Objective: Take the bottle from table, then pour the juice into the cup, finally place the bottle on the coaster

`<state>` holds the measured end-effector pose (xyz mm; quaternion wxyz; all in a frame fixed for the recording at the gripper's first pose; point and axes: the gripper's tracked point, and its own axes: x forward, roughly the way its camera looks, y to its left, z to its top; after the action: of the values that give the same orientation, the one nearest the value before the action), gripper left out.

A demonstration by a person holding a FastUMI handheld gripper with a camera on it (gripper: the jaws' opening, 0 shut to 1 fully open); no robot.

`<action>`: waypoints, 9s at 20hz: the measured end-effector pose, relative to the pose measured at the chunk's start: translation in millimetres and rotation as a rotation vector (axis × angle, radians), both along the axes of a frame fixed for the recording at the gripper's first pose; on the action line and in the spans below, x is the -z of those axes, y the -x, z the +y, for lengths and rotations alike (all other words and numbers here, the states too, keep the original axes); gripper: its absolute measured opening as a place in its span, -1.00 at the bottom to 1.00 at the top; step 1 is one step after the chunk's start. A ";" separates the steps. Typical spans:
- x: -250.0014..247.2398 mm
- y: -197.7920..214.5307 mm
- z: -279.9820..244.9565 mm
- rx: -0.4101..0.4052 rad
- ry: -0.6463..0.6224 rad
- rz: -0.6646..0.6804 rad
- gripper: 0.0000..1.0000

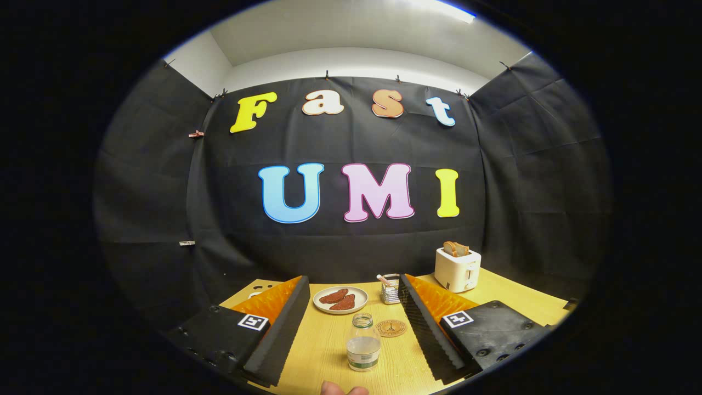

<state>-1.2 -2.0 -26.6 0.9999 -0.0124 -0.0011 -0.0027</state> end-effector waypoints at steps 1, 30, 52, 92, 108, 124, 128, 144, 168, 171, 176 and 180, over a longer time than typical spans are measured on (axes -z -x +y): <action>4.9 -0.1 0.4 0.000 0.003 0.000 0.97; 235.2 -55.5 -23.3 0.096 0.017 0.150 0.97; 170.2 -45.4 -40.0 0.065 -0.801 0.278 0.49; 188.5 -80.1 -72.6 0.272 -1.706 0.273 0.48; 182.2 -82.9 -77.4 0.291 -1.815 0.272 0.48; 169.8 -85.1 -80.4 0.302 -1.906 0.247 0.48; 166.8 -86.5 -81.9 0.304 -1.930 0.240 0.48; 140.7 -96.6 -84.7 0.327 -2.093 0.179 0.48; 67.4 -109.6 -127.9 0.340 -2.339 -0.034 0.48; 74.5 -105.5 -126.0 0.343 -2.278 -0.023 0.48; 92.9 -98.8 -116.8 0.325 -2.099 0.022 0.48; 113.1 -93.0 -103.0 0.299 -1.892 0.083 0.48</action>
<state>91.7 -105.0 -139.8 0.5844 0.8002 0.0383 -0.1295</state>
